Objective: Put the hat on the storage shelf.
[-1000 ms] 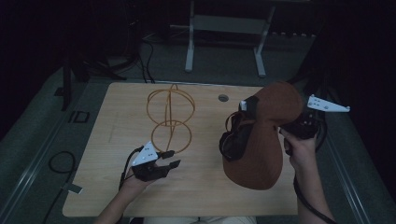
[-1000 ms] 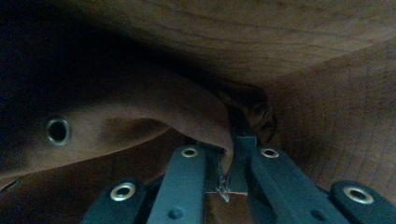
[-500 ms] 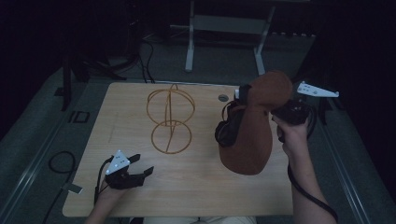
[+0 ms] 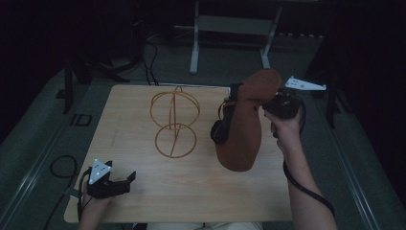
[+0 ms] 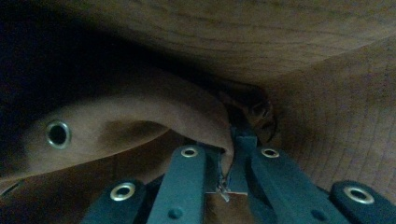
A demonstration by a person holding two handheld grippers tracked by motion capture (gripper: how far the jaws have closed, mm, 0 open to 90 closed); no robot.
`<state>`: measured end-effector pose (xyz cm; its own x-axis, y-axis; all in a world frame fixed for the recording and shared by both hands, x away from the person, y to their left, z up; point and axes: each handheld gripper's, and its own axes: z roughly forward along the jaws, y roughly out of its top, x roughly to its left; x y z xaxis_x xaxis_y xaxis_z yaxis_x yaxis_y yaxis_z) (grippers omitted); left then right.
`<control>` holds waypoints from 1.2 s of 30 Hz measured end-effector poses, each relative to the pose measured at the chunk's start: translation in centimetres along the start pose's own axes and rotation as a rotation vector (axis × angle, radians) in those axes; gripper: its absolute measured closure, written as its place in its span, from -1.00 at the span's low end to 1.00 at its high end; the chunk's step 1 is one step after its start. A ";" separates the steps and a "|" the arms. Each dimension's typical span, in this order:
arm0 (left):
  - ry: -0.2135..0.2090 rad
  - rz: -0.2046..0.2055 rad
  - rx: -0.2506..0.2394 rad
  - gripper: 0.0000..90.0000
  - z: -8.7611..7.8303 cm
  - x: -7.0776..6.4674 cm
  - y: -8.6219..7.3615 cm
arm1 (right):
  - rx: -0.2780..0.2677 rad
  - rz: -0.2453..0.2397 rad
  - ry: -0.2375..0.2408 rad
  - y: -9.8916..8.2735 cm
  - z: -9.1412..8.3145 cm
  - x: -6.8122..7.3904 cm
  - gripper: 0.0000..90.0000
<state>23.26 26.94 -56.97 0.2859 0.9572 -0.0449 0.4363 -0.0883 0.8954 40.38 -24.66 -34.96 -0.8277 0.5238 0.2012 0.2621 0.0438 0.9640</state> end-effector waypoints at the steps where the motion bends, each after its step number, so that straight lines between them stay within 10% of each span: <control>1: 0.010 -0.012 -0.009 -0.95 -0.2 0.2 -0.1 | 0.002 0.002 0.002 0.2 0.3 -0.1 0.93; 14: 0.088 -0.059 -0.061 -0.95 -1.1 1.8 -0.9 | 0.030 -0.016 -0.013 2.5 6.5 -0.3 0.93; 36: 0.096 -0.100 -0.082 -0.95 -1.3 2.6 -1.3 | 0.224 -0.105 0.140 4.5 18.2 5.3 0.89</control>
<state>22.31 29.92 -57.72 0.1602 0.9823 -0.0970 0.3860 0.0281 0.9221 46.22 -6.17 -32.68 -0.9124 0.3849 0.1390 0.2614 0.2868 0.9217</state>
